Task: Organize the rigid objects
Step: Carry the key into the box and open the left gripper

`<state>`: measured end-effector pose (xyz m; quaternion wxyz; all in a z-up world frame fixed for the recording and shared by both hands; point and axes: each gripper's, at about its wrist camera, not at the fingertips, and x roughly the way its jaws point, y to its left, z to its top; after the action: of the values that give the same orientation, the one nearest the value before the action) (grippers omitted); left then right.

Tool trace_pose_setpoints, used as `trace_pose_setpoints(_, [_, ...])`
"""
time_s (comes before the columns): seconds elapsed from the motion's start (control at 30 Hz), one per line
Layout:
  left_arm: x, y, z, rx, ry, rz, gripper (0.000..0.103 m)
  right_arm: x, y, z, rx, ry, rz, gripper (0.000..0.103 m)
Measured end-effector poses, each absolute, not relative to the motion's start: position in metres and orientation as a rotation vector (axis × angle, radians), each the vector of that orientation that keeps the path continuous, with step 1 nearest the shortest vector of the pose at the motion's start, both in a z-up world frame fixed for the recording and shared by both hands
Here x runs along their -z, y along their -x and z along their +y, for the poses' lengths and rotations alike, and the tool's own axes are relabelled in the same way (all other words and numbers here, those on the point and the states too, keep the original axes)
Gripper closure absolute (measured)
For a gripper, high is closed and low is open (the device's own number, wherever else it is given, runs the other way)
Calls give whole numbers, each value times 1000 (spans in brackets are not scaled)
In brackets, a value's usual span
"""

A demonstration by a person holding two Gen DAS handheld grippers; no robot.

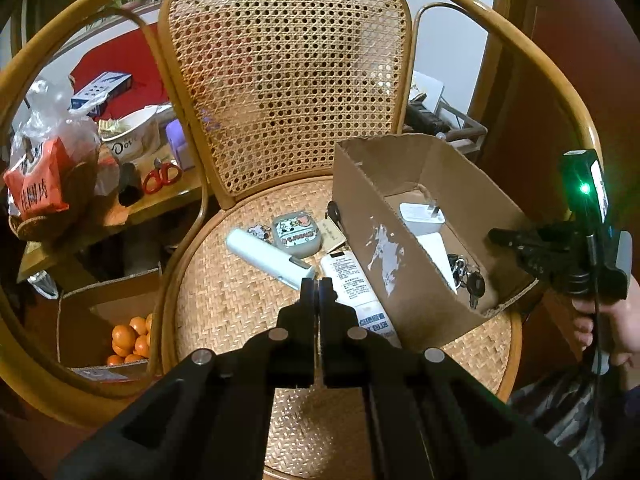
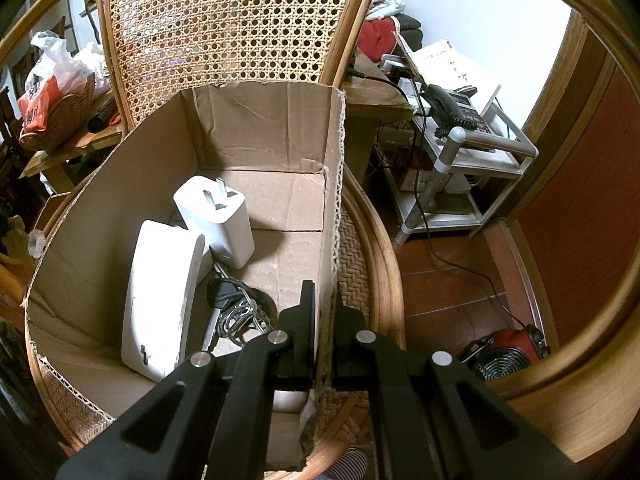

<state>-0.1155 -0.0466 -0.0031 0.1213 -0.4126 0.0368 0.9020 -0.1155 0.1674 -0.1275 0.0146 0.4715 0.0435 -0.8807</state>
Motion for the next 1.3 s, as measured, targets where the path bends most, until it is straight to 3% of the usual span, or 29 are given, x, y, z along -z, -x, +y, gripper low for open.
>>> trace_pose_setpoints(0.8, [-58,143,58,-2720,992,206,102,129,115,167,2740,-1468,137,96])
trace_pose_setpoints(1.3, [-26,155,102,-2609,1059,217,102,129,115,167,2739,-1468,137,96])
